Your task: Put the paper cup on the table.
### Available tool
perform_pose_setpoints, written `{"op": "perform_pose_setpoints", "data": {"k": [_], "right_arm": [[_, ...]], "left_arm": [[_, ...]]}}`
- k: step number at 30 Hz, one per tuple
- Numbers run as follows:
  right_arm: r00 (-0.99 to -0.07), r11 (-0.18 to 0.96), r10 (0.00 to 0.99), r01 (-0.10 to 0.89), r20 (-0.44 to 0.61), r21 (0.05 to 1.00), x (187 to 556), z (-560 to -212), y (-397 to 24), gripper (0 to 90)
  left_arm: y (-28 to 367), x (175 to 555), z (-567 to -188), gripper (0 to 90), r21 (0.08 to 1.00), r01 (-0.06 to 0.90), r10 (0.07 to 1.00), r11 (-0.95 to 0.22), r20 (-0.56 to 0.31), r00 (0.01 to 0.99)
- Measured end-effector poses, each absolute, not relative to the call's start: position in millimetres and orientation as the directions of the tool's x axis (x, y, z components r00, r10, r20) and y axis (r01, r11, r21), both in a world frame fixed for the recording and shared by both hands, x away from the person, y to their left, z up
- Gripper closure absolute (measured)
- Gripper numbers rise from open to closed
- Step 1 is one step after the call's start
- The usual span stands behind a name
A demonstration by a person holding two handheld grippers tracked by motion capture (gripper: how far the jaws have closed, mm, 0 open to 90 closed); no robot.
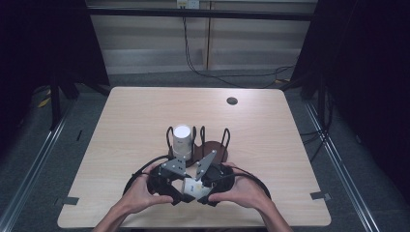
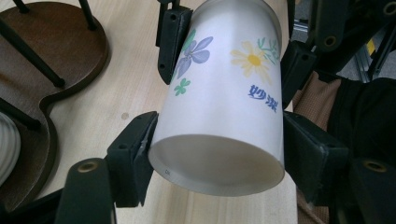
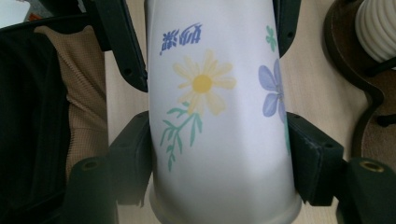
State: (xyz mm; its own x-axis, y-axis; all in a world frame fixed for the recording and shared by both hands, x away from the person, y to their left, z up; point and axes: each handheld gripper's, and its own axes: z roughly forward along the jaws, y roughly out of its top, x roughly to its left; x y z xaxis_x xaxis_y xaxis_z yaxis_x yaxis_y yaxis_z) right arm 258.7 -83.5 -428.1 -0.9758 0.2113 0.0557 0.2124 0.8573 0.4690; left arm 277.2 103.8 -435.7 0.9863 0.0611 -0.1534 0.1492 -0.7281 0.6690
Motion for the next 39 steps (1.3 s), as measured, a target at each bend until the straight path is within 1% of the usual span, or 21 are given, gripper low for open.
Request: {"op": "perform_pose_setpoints", "data": {"k": [7,14,16,21,23,27,30,39], "right_arm": [[-0.975,0.853,0.212,0.217,0.063,0.474,257.8,-427.2,-84.4,31.3],[-0.974,0.837,0.217,0.222,0.070,0.499,261.3,-429.9,-86.3,25.5],[-0.970,0.828,0.229,0.239,0.083,0.508,261.6,-430.1,-87.1,24.2],[-0.966,0.811,0.244,0.250,0.083,0.529,263.2,-429.7,-90.5,17.1],[-0.964,0.794,0.254,0.251,0.074,0.554,264.6,-428.8,-93.2,16.3],[-0.957,0.769,0.275,0.276,0.091,0.577,266.1,-425.2,-99.4,14.1],[-0.950,0.748,0.296,0.298,0.104,0.594,267.9,-423.9,-104.1,14.0],[-0.937,0.718,0.323,0.335,0.133,0.610,270.5,-424.5,-112.7,13.9]], "left_arm": [[106.3,277.1,-433.5,35.0,0.675,0.146,0.057,-0.723,-0.153,0.987],[107.7,277.5,-434.0,37.1,0.689,0.179,0.067,-0.702,-0.186,0.980],[108.2,277.7,-433.9,37.3,0.690,0.185,0.072,-0.700,-0.190,0.979],[113.4,278.8,-431.9,37.2,0.699,0.193,0.079,-0.689,-0.192,0.978],[116.5,279.4,-431.0,37.2,0.709,0.210,0.094,-0.673,-0.200,0.975],[122.4,282.0,-429.2,37.2,0.735,0.240,0.115,-0.634,-0.217,0.969],[125.0,282.0,-428.7,37.2,0.752,0.259,0.127,-0.606,-0.230,0.965],[131.6,282.7,-428.0,37.1,0.771,0.267,0.138,-0.578,-0.230,0.963]]}}
